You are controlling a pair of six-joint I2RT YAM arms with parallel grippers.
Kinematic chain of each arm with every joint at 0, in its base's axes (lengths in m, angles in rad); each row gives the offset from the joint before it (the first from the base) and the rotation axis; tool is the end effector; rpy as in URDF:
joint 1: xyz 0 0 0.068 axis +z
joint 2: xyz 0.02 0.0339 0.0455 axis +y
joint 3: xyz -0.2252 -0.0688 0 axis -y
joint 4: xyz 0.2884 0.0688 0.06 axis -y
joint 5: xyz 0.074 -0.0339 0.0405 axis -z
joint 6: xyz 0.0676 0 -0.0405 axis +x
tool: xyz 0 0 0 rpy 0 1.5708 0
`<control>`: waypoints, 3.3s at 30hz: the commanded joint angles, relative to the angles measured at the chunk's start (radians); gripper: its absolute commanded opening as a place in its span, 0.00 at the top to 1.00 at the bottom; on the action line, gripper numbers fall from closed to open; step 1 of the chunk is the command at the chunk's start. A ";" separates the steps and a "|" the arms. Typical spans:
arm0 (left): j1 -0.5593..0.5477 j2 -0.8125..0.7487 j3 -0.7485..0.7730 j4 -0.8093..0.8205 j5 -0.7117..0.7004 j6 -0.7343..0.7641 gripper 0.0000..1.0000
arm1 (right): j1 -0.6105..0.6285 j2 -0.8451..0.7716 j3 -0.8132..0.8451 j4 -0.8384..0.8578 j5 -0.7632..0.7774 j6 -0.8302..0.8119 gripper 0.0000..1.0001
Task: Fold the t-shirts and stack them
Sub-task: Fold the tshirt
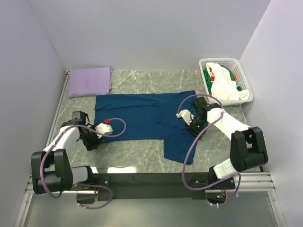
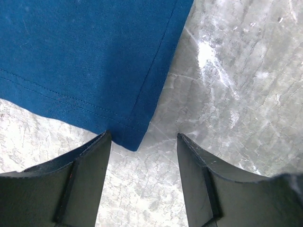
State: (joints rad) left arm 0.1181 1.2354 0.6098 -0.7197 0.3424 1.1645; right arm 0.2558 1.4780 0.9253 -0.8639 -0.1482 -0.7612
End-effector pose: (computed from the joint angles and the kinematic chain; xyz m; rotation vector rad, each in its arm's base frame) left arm 0.2465 0.0064 0.0717 1.4215 2.3566 -0.1948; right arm 0.2855 0.0850 0.0982 -1.4518 2.5699 0.1551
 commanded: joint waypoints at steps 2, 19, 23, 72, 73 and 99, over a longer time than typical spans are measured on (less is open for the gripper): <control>0.015 0.012 0.024 -0.004 0.023 0.001 0.36 | 0.023 0.025 -0.020 -0.011 -0.036 -0.015 0.53; 0.049 0.016 0.041 -0.012 0.059 0.049 0.42 | 0.033 0.085 -0.059 0.029 -0.019 -0.033 1.00; 0.051 -0.033 0.082 -0.064 0.121 0.073 0.46 | 0.033 0.073 -0.048 0.016 -0.024 -0.030 1.00; 0.175 0.125 0.281 -0.271 0.263 0.173 0.99 | -0.039 -0.082 0.133 -0.161 -0.031 -0.101 1.00; 0.175 0.137 0.292 -0.264 0.274 0.164 0.99 | -0.046 -0.067 0.151 -0.165 -0.028 -0.104 1.00; 0.175 0.553 0.662 -0.070 0.334 -0.138 0.99 | -0.116 0.481 0.787 -0.241 0.015 -0.127 1.00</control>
State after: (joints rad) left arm 0.2878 1.7573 1.2190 -0.8299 0.6521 1.0733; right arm 0.1516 1.9312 1.6470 -1.0760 -0.1570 -0.8856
